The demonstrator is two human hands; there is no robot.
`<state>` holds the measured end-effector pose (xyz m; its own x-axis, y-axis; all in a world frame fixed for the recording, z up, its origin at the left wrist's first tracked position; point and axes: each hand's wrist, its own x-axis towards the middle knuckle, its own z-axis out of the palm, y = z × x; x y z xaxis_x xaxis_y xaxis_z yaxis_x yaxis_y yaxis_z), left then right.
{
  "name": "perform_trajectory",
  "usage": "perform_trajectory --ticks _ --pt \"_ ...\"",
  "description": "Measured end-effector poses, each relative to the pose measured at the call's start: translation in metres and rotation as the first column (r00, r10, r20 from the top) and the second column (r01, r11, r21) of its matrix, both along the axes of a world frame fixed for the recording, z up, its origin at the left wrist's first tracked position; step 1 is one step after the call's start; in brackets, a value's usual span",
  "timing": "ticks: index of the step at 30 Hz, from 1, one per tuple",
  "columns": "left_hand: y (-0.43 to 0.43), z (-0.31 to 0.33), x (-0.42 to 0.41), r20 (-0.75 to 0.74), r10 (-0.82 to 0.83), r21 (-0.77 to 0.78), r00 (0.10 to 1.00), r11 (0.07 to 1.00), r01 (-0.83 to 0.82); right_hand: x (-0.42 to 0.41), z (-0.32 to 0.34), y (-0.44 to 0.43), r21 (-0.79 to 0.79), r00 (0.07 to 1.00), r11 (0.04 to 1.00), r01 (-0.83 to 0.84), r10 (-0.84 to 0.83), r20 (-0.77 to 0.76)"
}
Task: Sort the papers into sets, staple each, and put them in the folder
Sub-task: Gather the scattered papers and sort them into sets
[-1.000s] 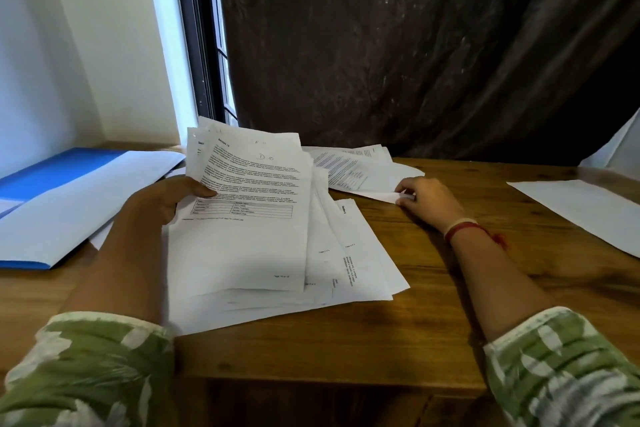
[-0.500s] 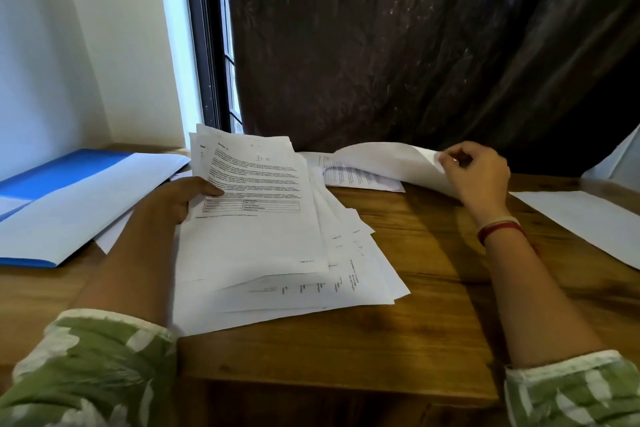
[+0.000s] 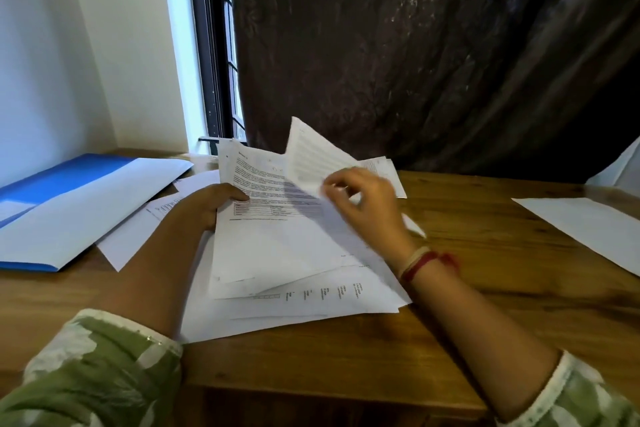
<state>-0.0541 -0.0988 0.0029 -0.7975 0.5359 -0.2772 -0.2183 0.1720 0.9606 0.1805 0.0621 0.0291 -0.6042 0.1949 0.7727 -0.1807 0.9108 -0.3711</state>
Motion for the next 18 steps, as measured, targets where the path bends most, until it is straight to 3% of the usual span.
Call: perform_trajectory --ticks 3,5,7,9,13,15,18 --pt "0.002 -0.002 0.002 -0.037 0.023 -0.025 0.999 0.999 -0.024 -0.011 -0.021 -0.052 0.381 0.987 0.918 -0.109 0.055 0.148" --pt "0.005 -0.004 0.002 -0.017 0.031 0.093 0.999 0.995 -0.03 -0.016 -0.032 -0.074 0.458 0.977 0.874 -0.16 0.072 0.203" --pt "0.005 -0.004 0.003 0.0 0.03 0.266 1.0 0.964 -0.029 -0.018 -0.038 -0.085 0.412 0.936 0.881 -0.232 0.086 0.342" --pt "0.004 -0.002 0.003 -0.014 0.024 0.296 1.0 0.955 -0.019 -0.018 -0.04 -0.083 0.314 0.883 0.902 -0.296 0.133 0.45" --pt "0.005 0.0 0.008 -0.111 -0.149 0.0 0.983 0.989 0.15 -0.021 -0.041 -0.062 0.153 0.825 0.931 -0.331 0.206 0.526" --pt "0.008 0.001 0.013 -0.113 -0.141 -0.041 0.984 0.99 0.137 -0.023 -0.041 -0.048 0.108 0.775 0.948 -0.3 0.177 0.606" --pt "0.01 0.005 0.018 -0.093 -0.088 -0.035 0.992 0.996 0.085 -0.018 -0.039 -0.033 0.16 0.719 0.952 -0.262 0.082 0.69"
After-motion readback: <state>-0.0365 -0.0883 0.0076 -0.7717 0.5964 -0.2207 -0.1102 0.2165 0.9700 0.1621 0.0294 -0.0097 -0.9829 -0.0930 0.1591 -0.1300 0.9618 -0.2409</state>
